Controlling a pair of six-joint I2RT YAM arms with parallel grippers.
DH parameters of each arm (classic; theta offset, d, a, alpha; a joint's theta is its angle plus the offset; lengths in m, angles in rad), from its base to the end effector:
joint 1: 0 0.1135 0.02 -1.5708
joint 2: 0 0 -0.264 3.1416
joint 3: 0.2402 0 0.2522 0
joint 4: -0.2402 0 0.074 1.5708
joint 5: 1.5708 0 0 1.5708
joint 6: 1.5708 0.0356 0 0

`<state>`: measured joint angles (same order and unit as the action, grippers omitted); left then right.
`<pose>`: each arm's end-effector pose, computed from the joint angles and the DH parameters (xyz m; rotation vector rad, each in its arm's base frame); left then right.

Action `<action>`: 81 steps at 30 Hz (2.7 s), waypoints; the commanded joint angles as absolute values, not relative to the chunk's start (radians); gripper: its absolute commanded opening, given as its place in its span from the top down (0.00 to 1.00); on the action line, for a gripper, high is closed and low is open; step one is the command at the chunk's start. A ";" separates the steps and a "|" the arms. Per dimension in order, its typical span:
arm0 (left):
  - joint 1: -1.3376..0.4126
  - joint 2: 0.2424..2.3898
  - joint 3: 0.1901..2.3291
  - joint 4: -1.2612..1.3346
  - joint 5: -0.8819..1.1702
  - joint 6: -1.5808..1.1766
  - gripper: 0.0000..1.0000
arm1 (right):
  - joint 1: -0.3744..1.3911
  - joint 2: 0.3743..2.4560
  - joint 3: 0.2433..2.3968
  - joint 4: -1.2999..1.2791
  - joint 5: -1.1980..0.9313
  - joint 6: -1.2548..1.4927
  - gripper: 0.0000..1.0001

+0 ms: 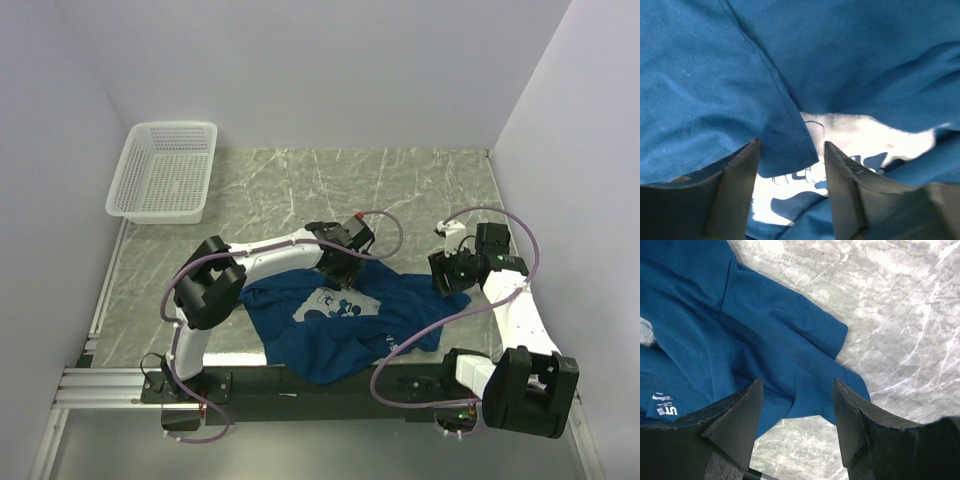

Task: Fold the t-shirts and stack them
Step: Flatten the tshirt out

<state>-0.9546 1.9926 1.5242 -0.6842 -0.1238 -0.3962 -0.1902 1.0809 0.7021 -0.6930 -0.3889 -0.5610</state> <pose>0.2452 -0.3387 0.1974 0.7178 2.6341 -0.2301 0.1957 -0.0239 0.2177 -0.5914 2.4645 0.2271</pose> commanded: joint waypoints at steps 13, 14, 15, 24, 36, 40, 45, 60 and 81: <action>-0.959 1.974 1.583 -0.697 -0.219 -0.383 0.96 | -0.235 1.164 0.749 -0.620 -0.333 -0.474 0.42; -0.957 1.944 1.568 -0.675 -0.216 -0.391 0.97 | -0.241 1.195 0.750 -0.617 -0.319 -0.465 0.44; -0.956 1.927 1.557 -0.664 -0.215 -0.406 0.98 | -0.244 1.213 0.752 -0.606 -0.278 -0.448 0.47; -0.873 1.766 1.440 -0.559 -0.085 -0.445 0.99 | -0.271 1.377 0.765 -0.607 -0.276 -0.454 0.49; -0.404 1.703 1.485 -0.446 0.225 -0.517 0.99 | -0.088 1.607 1.260 -0.643 -0.123 -0.405 1.00; -0.230 1.716 1.632 -0.416 0.331 -0.584 0.99 | 0.049 1.658 1.497 -0.552 0.060 -0.335 1.00; -0.065 1.833 1.799 -0.405 0.360 -0.666 0.99 | 0.092 1.801 1.795 -0.485 0.201 -0.305 0.95; -0.043 1.709 1.840 -0.450 0.288 -0.518 0.15 | 0.097 1.487 1.243 -0.681 -0.591 -0.663 0.16; -0.041 1.132 0.595 -0.233 0.163 -1.022 0.21 | 0.655 1.571 0.934 -0.284 -0.045 -0.428 0.25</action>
